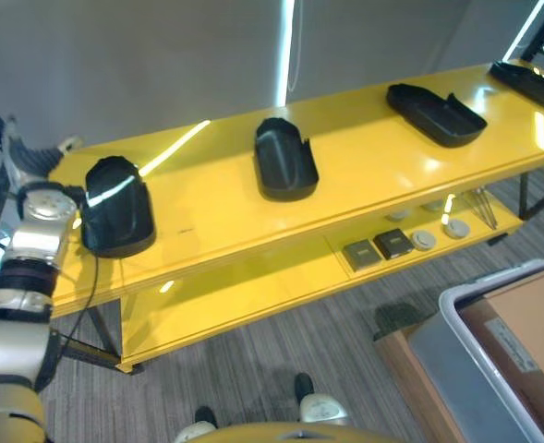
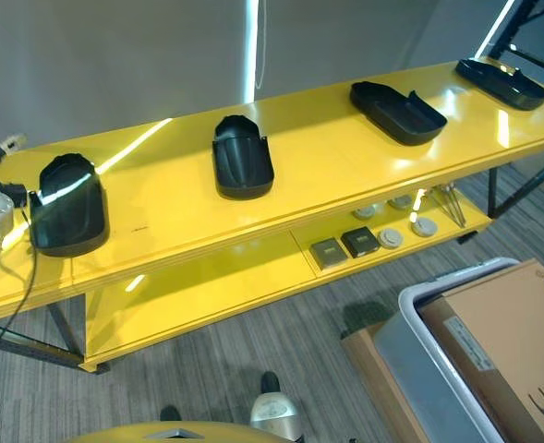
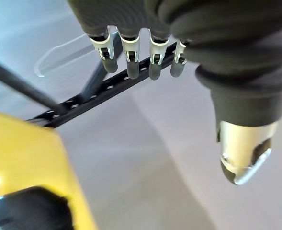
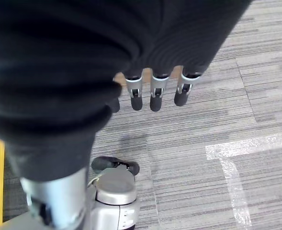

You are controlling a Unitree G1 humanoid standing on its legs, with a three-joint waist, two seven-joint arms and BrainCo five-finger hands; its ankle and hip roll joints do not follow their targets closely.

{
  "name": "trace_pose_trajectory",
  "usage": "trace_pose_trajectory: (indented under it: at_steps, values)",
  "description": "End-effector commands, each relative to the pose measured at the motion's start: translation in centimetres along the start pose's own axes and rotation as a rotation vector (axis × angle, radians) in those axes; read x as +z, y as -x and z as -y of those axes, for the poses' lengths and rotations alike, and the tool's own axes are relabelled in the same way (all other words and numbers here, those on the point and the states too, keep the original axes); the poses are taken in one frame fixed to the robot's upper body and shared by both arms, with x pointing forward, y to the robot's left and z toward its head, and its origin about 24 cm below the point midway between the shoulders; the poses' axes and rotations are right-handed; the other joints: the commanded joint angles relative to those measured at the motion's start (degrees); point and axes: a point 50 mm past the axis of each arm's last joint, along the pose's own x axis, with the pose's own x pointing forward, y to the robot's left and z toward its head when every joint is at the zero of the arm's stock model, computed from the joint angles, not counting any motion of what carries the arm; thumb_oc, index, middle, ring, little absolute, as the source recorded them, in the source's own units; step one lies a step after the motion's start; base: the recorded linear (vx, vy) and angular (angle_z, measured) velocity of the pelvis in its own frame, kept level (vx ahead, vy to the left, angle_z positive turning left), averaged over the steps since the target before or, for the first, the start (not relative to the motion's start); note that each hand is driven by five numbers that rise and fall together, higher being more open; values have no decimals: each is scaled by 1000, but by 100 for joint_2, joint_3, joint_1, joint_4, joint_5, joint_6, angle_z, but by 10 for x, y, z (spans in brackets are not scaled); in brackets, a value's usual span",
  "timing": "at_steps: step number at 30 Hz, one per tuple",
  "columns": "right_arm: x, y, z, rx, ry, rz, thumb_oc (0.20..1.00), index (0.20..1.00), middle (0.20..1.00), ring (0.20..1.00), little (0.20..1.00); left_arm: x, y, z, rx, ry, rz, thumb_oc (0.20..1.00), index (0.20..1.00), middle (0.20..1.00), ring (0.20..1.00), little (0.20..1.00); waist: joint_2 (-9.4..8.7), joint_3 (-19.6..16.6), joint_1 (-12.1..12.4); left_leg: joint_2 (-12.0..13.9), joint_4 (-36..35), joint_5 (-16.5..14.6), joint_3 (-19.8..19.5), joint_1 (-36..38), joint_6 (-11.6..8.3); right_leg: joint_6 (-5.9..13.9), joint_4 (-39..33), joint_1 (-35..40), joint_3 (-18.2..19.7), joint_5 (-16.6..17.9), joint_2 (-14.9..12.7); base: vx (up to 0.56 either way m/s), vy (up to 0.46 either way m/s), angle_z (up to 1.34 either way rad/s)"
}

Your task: Move parts from the plastic box to the shelf.

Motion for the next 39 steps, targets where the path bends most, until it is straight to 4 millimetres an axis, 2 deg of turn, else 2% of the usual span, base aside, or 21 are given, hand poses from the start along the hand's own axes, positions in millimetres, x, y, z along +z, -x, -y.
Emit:
trace_pose_trajectory:
  at_steps: [1,2,3,4,5,6,8,9,13,16,23,25,28,35,39]
  values:
    - [-15,1,0,-5,27,-56,1000,1000,1000,1000,1000,63,10,-10,-155,140,290,1000,1000,1000,1000,1000,86,-144,180,75,820,-595,-250,-435,191,144,642,-78,-61,-849,-112,-4,4,15]
    - [-15,1,-2,-2,28,-56,1000,1000,1000,1000,1000,67,23,-7,-222,171,320,1000,1000,1000,1000,1000,81,-129,233,64,816,-600,-288,-439,188,149,636,-62,-91,-854,-120,-6,4,8]
    - [-15,1,-6,3,23,-55,1000,1000,1000,1000,1000,69,42,-1,-304,221,347,918,918,918,918,918,68,-104,308,50,802,-600,-337,-445,183,154,627,-44,-127,-857,-125,0,4,6]
    - [-17,1,-9,7,23,-57,1000,1000,1000,1000,1000,67,57,2,-344,250,363,620,620,620,620,620,66,-89,350,37,796,-602,-380,-449,181,156,623,-29,-155,-859,-130,9,3,13]
    - [-18,1,-14,12,21,-58,1000,1000,1000,1000,1000,62,74,6,-394,277,380,533,533,533,533,533,57,-62,414,22,800,-608,-428,-465,181,166,619,-15,-192,-860,-142,2,3,23]
    - [-19,1,-23,21,23,-54,1000,1000,1000,1000,1000,52,103,13,-471,353,390,200,200,200,200,200,38,2,528,3,848,-609,-513,-584,185,184,648,-66,-251,-848,-176,-22,2,19]
    - [-16,1,-25,21,25,-44,1000,1000,1000,1000,1000,52,112,13,-478,411,410,200,200,200,200,200,34,64,589,-6,894,-604,-561,-706,187,188,667,-144,-265,-834,-194,-160,4,14]
    - [-2,-2,-23,8,15,-8,1000,1000,1000,1000,1000,53,122,19,-499,510,444,200,200,200,200,200,65,204,668,-28,940,-567,-626,-987,192,183,694,-363,-289,-800,-214,-279,4,26]
    - [24,-4,-14,-11,-5,56,1000,1000,1000,1000,1000,57,130,25,-485,604,468,200,200,200,200,200,111,496,740,-48,937,-456,-728,-1305,169,148,691,-603,-314,-758,-196,-243,-6,22]
    - [35,-5,-10,-20,-6,81,1000,1000,1000,1000,1000,48,131,30,-466,613,410,200,200,200,200,200,124,664,771,-39,955,-371,-792,-1458,135,120,701,-707,-354,-727,-181,-128,-14,7]
    - [38,-4,-5,-32,10,90,1000,1000,1000,1000,1000,34,133,40,-515,612,337,200,200,200,200,200,132,741,759,-10,1008,-308,-807,-1547,109,97,726,-755,-393,-706,-176,-31,-2,3]
    - [39,-4,-3,-32,21,97,1000,1000,1000,1000,1000,22,129,52,-488,590,257,200,200,200,200,200,114,763,692,21,1049,-287,-766,-1557,108,81,774,-785,-340,-706,-156,11,8,5]
    - [40,-4,-4,-29,23,98,1000,1000,1000,1000,1000,16,128,58,-473,614,216,200,200,200,200,200,98,777,646,35,1105,-299,-745,-1574,114,69,828,-821,-291,-720,-141,0,0,0]
    - [42,-3,-4,-27,28,107,1000,1000,1000,1000,1000,4,140,75,-539,635,111,200,200,200,200,200,60,846,609,80,1181,-308,-707,-1590,96,63,831,-828,-268,-690,-132,-3,-6,-2]
    - [44,-3,-3,-24,33,110,1000,1000,1000,1000,1000,-15,149,83,-523,587,47,200,200,200,200,200,47,861,573,98,1172,-300,-653,-1559,96,62,803,-805,-258,-675,-141,4,1,-2]
